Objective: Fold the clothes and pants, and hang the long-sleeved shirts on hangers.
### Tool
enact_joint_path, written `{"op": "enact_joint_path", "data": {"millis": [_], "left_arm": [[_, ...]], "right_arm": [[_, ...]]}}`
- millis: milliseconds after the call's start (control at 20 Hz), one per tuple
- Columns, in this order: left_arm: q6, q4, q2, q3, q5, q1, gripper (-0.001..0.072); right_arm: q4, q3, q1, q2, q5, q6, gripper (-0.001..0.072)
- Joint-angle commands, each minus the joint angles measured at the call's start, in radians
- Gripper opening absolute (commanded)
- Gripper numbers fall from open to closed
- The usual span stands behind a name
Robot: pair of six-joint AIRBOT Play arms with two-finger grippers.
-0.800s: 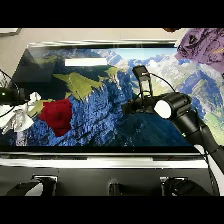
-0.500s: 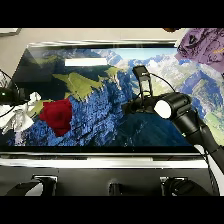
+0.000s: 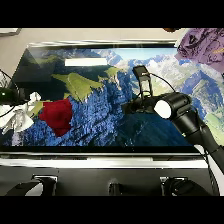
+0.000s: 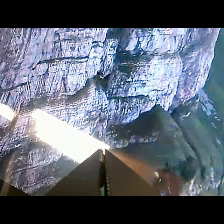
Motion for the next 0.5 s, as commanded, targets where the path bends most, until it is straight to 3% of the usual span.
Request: {"op": "enact_joint_path", "data": {"millis": [0, 400, 450], "left_arm": [[0.0, 0.0, 0.001, 0.0, 0.0, 0.0, 0.0016], [0.0, 0.001, 0.001, 0.0, 0.001, 0.0, 0.0017], [0.0, 0.002, -0.001, -0.001, 0.009, 0.0, 0.0054]], "right_arm": [[0.0, 0.001, 0.001, 0.0, 0.0, 0.0, 0.003], [0.004, 0.001, 0.001, 0.0, -0.027, 0.005, 0.003], [0.004, 0.001, 0.001, 0.0, -0.026, 0.005, 0.003]]}}
